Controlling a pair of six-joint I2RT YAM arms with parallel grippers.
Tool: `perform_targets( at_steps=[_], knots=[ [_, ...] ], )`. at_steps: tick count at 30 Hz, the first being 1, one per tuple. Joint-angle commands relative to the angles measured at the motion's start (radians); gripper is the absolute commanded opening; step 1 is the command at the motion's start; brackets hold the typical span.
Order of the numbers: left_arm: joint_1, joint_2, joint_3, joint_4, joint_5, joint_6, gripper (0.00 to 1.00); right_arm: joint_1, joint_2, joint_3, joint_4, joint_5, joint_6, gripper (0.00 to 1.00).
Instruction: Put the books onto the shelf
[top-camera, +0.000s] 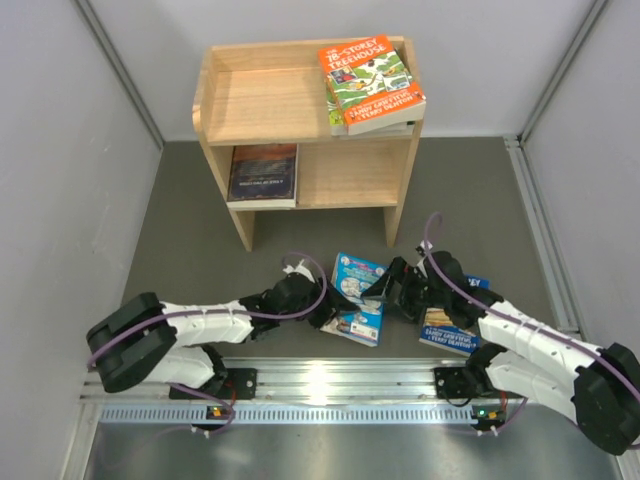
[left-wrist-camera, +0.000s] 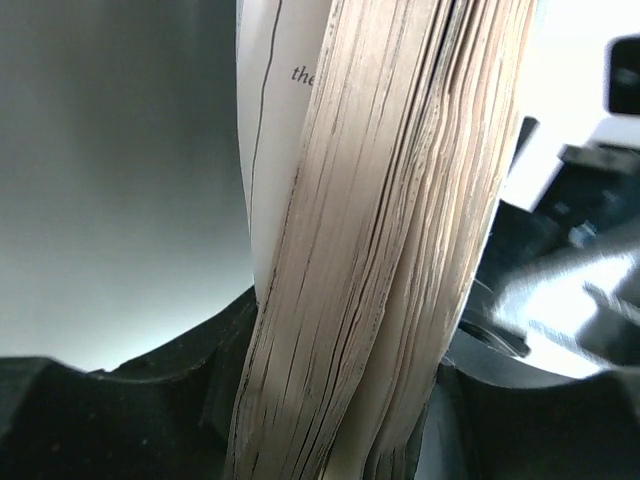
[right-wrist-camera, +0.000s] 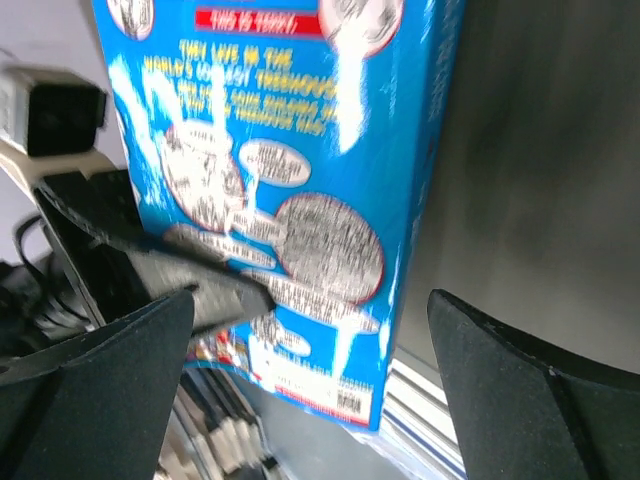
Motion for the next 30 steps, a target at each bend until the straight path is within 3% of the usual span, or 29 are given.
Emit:
perform_targets(
  at_steps=[1, 6, 9, 10, 12, 13, 15, 16, 18, 19, 20, 21, 25, 30],
  knots=[
    [-0.002, -0.092, 0.039, 0.057, 0.013, 0.011, 0.0, -0.036, -0.049, 0.003, 0.094, -0.001, 0.093, 0.99],
    [-0.003, -0.09, 0.095, 0.078, 0.036, 0.011, 0.0, -0.036, -0.02, 0.035, 0.157, -0.042, 0.166, 0.92],
    [-0.005, -0.084, 0.121, 0.083, 0.045, 0.017, 0.0, -0.034, -0.072, 0.044, 0.155, -0.019, 0.184, 0.69],
    [-0.005, -0.084, 0.124, 0.075, 0.045, 0.018, 0.0, -0.036, -0.089, 0.05, 0.151, -0.012, 0.19, 0.52],
    [-0.008, -0.087, 0.138, 0.052, 0.042, 0.026, 0.0, -0.034, -0.132, 0.062, 0.122, 0.008, 0.198, 0.38],
    [-0.011, -0.09, 0.144, 0.034, 0.039, 0.031, 0.0, -0.034, -0.141, 0.082, 0.12, 0.014, 0.193, 0.25],
    [-0.014, -0.102, 0.173, -0.055, 0.022, 0.054, 0.01, -0.034, -0.164, 0.108, 0.039, 0.03, 0.175, 0.12],
    [-0.02, -0.108, 0.184, -0.084, 0.016, 0.064, 0.05, -0.034, -0.17, 0.134, 0.022, 0.036, 0.167, 0.0],
    [-0.023, -0.127, 0.219, -0.185, 0.001, 0.096, 0.24, -0.034, -0.19, 0.156, -0.018, 0.044, 0.158, 0.0],
    [-0.026, -0.135, 0.231, -0.225, -0.013, 0.109, 0.39, -0.036, -0.196, 0.179, -0.021, 0.045, 0.158, 0.0],
    [-0.028, -0.144, 0.242, -0.258, -0.022, 0.118, 0.82, -0.036, -0.204, 0.19, -0.026, 0.045, 0.164, 0.0],
    [-0.029, -0.168, 0.256, -0.329, -0.033, 0.132, 0.99, -0.036, -0.216, 0.203, -0.03, 0.047, 0.17, 0.0],
    [-0.032, -0.283, 0.253, -0.503, -0.157, 0.124, 0.99, -0.036, -0.236, 0.308, -0.05, 0.048, 0.196, 0.0],
    [-0.032, -0.487, 0.167, -0.537, -0.223, 0.062, 0.99, -0.037, -0.255, 0.375, -0.021, 0.062, 0.268, 0.0]
  ],
)
